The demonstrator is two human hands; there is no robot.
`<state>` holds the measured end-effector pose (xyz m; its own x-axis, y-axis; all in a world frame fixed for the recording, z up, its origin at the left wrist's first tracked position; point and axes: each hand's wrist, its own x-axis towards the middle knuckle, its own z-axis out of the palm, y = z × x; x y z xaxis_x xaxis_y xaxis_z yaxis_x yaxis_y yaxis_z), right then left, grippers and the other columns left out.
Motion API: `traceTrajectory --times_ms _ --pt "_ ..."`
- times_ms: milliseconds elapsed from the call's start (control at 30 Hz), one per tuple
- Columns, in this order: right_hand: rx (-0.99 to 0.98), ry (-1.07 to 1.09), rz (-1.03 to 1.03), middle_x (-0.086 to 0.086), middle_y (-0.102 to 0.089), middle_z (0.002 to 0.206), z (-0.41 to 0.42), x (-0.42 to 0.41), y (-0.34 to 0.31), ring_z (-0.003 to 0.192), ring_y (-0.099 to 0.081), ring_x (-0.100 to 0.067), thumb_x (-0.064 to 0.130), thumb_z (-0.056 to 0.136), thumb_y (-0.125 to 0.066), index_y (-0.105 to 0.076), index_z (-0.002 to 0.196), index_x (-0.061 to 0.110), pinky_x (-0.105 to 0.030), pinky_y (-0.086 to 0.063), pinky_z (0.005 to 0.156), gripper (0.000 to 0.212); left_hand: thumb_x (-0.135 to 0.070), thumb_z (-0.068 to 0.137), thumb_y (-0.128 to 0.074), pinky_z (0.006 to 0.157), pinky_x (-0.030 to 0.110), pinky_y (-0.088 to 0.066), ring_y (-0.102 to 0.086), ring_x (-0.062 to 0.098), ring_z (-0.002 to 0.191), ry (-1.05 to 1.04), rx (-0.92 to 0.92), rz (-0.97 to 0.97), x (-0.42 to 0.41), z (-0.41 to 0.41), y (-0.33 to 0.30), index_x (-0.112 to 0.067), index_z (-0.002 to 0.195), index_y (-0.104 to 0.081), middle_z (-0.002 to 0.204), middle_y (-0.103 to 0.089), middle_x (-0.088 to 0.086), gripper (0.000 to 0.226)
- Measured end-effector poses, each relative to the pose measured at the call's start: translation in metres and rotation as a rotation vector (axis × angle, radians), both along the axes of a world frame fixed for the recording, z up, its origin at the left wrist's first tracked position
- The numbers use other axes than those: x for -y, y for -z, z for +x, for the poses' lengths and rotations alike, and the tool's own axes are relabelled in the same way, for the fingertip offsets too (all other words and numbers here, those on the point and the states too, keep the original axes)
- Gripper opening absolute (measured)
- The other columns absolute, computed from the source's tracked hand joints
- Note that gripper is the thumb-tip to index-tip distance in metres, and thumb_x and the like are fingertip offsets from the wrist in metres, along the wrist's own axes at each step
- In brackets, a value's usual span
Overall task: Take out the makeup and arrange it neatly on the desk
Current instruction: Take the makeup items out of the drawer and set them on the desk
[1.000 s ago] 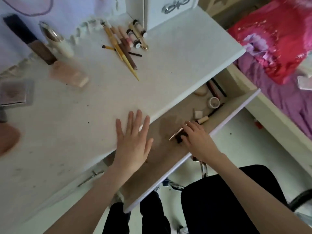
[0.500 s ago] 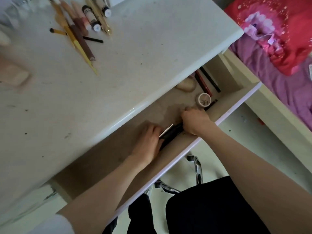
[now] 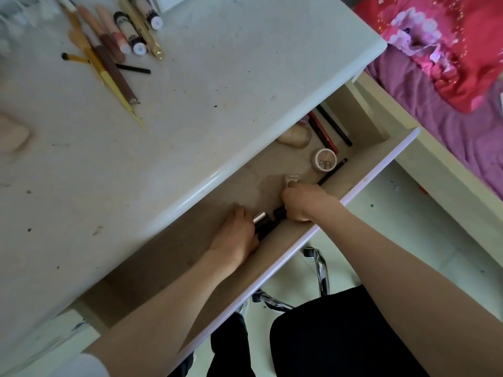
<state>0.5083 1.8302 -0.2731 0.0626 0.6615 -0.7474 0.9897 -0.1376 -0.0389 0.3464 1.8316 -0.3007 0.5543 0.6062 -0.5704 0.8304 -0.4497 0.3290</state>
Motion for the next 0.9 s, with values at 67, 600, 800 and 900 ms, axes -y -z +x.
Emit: traceTrajectory --times_ms 67,600,800,900 --pt "-0.027 0.022 -0.007 -0.014 -0.050 0.125 -0.002 -0.001 -0.004 0.112 -0.050 -0.031 0.024 0.091 -0.048 -0.055 0.116 0.003 -0.034 -0.039 0.074 0.033 -0.022 0.089 -0.050 0.088 0.033 -0.037 -0.043 0.030 0.111 -0.031 0.029 -0.050 0.000 -0.009 -0.002 -0.005 0.119 -0.042 0.122 -0.041 0.016 0.036" --pt "-0.094 -0.088 -0.252 -0.010 -0.061 0.103 -0.049 0.002 -0.017 0.078 -0.050 -0.021 0.019 0.095 -0.044 -0.061 0.111 0.005 -0.026 -0.039 0.058 0.027 -0.028 0.092 -0.046 0.043 0.011 -0.035 -0.052 0.009 0.059 -0.368 0.253 -0.285 0.006 -0.071 -0.035 -0.022 0.085 -0.046 0.071 -0.054 -0.003 0.010" --pt "-0.191 0.014 -0.191 -0.002 -0.049 0.073 -0.046 0.009 -0.062 0.065 -0.045 -0.017 0.017 0.094 -0.045 -0.058 0.097 0.006 -0.028 -0.036 0.056 0.018 -0.024 0.088 -0.053 0.050 0.018 -0.045 -0.060 0.008 0.057 -0.331 0.421 -0.421 -0.002 -0.086 -0.089 -0.026 0.080 -0.055 0.071 -0.065 0.000 0.008" --pt "-0.445 0.138 -0.211 0.000 -0.060 0.083 -0.045 0.018 -0.091 0.077 -0.056 -0.018 0.019 0.095 -0.047 -0.057 0.097 0.009 -0.033 -0.048 0.075 0.014 -0.009 0.091 -0.052 0.051 0.018 -0.046 -0.056 0.006 0.050 -0.453 0.568 -0.392 -0.010 -0.094 -0.115 -0.010 0.077 -0.054 0.065 -0.059 0.007 0.014"
